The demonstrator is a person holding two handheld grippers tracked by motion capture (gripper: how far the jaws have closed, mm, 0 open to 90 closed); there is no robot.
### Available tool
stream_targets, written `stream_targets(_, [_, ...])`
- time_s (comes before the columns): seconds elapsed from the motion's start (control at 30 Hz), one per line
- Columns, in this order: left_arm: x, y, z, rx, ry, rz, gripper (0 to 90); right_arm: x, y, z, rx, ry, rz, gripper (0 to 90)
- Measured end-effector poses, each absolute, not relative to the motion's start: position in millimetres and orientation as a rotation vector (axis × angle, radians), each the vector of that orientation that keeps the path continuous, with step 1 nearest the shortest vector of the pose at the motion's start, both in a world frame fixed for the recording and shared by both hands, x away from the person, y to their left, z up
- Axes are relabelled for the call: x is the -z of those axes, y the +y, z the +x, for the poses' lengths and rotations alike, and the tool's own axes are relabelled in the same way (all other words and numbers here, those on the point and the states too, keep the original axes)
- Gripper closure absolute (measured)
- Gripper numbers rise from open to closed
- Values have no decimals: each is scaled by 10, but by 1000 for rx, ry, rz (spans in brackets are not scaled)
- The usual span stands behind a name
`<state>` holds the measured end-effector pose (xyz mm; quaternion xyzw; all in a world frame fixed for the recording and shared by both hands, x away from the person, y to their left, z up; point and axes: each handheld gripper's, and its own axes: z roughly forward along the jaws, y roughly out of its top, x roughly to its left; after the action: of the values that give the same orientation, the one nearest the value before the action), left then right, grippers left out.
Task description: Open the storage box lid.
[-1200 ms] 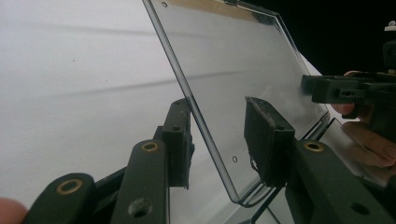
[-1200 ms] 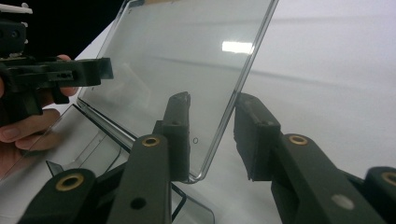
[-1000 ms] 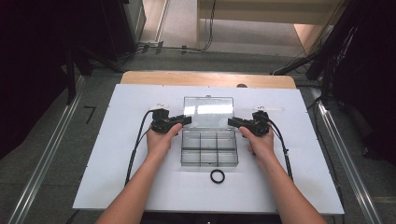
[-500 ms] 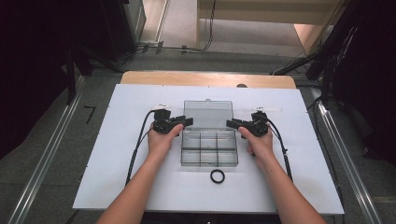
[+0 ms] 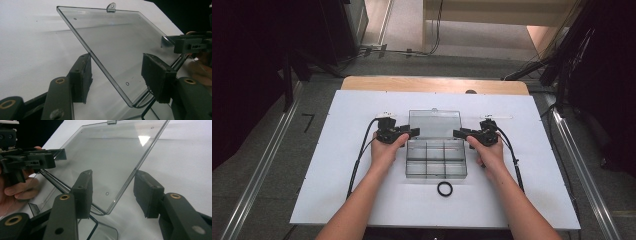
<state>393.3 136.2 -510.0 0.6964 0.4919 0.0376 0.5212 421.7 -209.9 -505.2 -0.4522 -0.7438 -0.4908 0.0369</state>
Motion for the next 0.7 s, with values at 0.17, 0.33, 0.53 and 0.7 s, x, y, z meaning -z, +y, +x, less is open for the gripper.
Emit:
stream_targets(0.17, [5094,1364,3928,-91,1180,1670,344,5054,-2090,4218,1499,-2293,-1377,444])
stream_targets(0.33, [5083,1375,3922,-86,1169,1663,298,5061,-2100,4229,1492,-2278,-1395,386])
stream_targets(0.53, [5053,1363,3892,-82,1133,1657,237,5009,-2138,4220,1538,-2259,-1384,330])
stream_targets(0.7, [4990,1349,3838,-101,1081,1669,184,4947,-2157,4186,1559,-2299,-1359,210])
